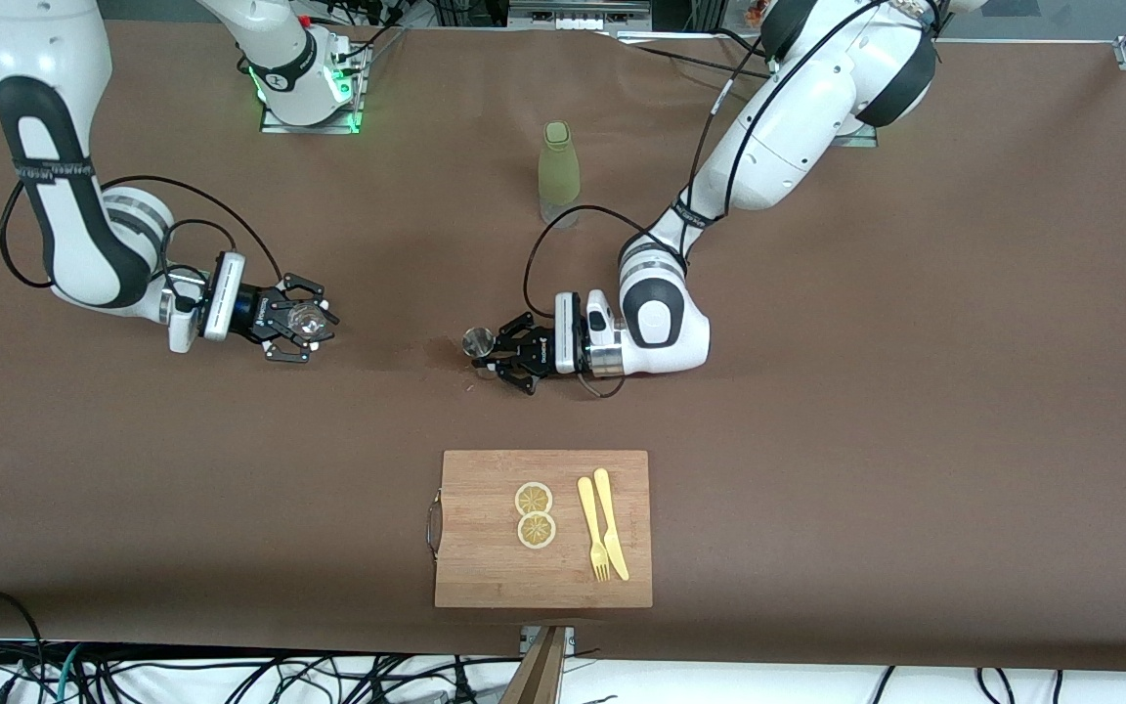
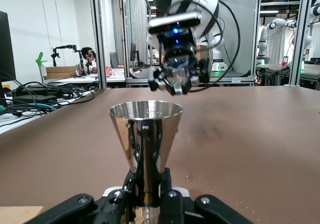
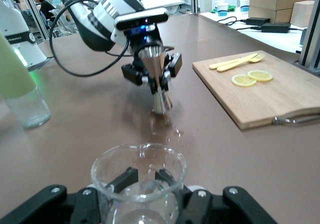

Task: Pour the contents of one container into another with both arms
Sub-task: 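Turn the jigger upright with the left gripper while the right gripper withdraws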

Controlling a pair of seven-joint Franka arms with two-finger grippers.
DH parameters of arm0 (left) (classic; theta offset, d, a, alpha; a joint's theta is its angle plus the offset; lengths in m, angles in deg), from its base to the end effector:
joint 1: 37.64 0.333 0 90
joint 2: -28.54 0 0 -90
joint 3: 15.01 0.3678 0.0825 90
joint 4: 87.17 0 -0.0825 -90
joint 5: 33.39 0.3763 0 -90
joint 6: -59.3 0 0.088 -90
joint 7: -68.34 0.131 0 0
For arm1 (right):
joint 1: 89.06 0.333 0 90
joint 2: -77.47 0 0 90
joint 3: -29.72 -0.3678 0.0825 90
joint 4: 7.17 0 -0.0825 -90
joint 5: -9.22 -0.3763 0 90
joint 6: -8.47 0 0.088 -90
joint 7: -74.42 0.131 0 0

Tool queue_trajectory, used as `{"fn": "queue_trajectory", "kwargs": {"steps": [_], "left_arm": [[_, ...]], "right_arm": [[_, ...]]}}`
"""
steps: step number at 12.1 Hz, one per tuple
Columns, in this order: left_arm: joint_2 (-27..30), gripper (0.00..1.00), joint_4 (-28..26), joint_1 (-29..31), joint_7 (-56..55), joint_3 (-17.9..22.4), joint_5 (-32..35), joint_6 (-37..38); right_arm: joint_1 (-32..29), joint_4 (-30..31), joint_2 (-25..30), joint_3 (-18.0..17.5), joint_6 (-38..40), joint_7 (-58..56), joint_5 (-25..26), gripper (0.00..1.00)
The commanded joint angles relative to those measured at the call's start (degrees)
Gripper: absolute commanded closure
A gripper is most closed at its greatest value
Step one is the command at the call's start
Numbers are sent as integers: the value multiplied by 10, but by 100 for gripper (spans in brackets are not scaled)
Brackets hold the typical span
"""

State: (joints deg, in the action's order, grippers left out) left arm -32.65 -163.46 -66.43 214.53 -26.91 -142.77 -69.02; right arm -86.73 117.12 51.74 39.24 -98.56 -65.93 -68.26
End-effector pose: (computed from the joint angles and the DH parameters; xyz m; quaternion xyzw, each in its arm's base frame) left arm 0.6055 -0.5178 0.1354 0.5430 -0.5232 0.4852 0.4427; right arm 0.5431 0.0304 0.2231 -0.6569 -0.5294 -0.3672 0.3917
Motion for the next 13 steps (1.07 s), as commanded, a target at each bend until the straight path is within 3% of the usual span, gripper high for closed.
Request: {"fn": "queue_trajectory", "kwargs": {"steps": [1, 4, 6, 13], "left_arm": [[23, 100, -25, 11, -14, 0, 24, 2], [40, 100, -43, 23, -33, 0, 54, 4], [43, 100, -50, 30, -36, 0, 73, 6], [77, 100, -104, 90, -32, -1, 133, 61]], "right_arm": [[-1, -23, -53, 23, 44, -61, -23, 74], [-11, -60, -99, 35, 83, -98, -27, 74], [-25, -121, -160, 39, 137, -105, -25, 74], [-45, -242, -273, 38, 188, -142, -25, 73]]}}
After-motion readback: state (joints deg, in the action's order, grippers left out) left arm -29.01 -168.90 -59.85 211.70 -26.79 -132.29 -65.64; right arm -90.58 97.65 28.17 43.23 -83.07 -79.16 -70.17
